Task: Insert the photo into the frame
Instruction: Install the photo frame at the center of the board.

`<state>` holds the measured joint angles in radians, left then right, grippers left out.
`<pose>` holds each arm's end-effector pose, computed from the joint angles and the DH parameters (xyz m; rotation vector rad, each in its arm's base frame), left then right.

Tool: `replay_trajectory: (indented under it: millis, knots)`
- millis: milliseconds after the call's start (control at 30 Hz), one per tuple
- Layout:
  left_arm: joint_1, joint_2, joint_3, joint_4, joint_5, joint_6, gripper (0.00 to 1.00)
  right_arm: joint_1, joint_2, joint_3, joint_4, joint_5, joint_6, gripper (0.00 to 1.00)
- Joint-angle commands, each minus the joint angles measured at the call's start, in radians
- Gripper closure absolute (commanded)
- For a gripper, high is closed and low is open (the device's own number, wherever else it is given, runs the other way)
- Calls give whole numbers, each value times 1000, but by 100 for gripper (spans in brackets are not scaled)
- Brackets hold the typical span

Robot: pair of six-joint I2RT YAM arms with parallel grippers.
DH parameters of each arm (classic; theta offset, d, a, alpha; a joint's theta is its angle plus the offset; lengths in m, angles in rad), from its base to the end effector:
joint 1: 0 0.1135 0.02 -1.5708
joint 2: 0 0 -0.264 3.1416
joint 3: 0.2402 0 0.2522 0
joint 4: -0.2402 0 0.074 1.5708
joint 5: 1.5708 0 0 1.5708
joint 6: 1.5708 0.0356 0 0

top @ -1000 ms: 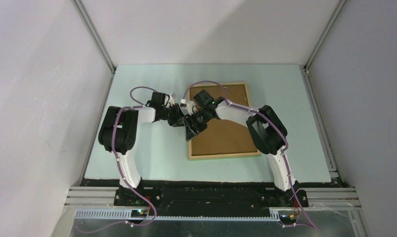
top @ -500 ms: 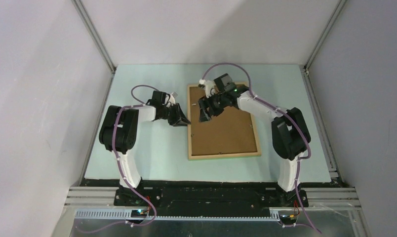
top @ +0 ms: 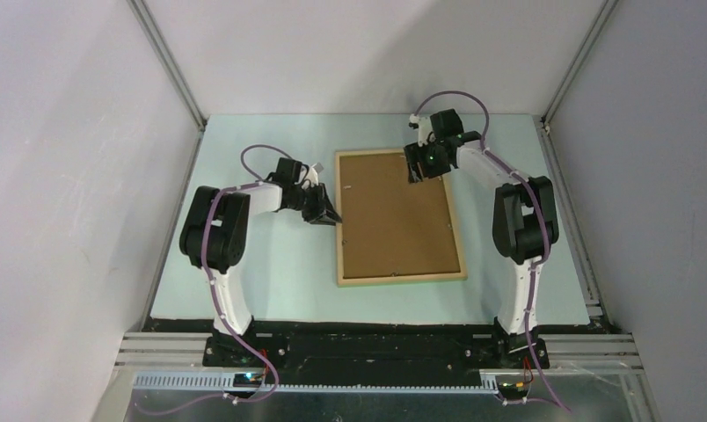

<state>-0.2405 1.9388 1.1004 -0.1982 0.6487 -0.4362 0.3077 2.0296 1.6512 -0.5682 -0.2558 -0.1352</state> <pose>0.3596 -0.1103 0.1297 -0.0162 2.6615 -1.0814 0.4262 0.1449 0.2275 -0.6540 2.4301 0.3920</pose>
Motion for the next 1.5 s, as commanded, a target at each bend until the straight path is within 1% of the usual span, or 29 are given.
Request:
replay_trajectory:
  millis: [0,300,567,700,967,1100,1467]
  knots:
    - [-39,29,7,-104,-27,95,100,-39,63,82,-17,132,-45,34]
    - [-47,33,22,-131,-34,114,100,-105,117,107,-18,205,-49,34]
    - [-50,37,25,-133,-30,112,100,-128,162,126,-20,207,-56,34]
    - [-50,34,26,-133,-25,111,100,-141,195,159,-35,186,-37,36]
    - [-49,41,27,-132,-18,110,100,-154,223,188,-43,169,-32,44]
    - [-49,38,27,-132,-19,110,100,-154,227,189,-48,168,-38,51]
    - [-50,34,27,-133,-22,111,100,-154,217,176,-51,142,-65,68]
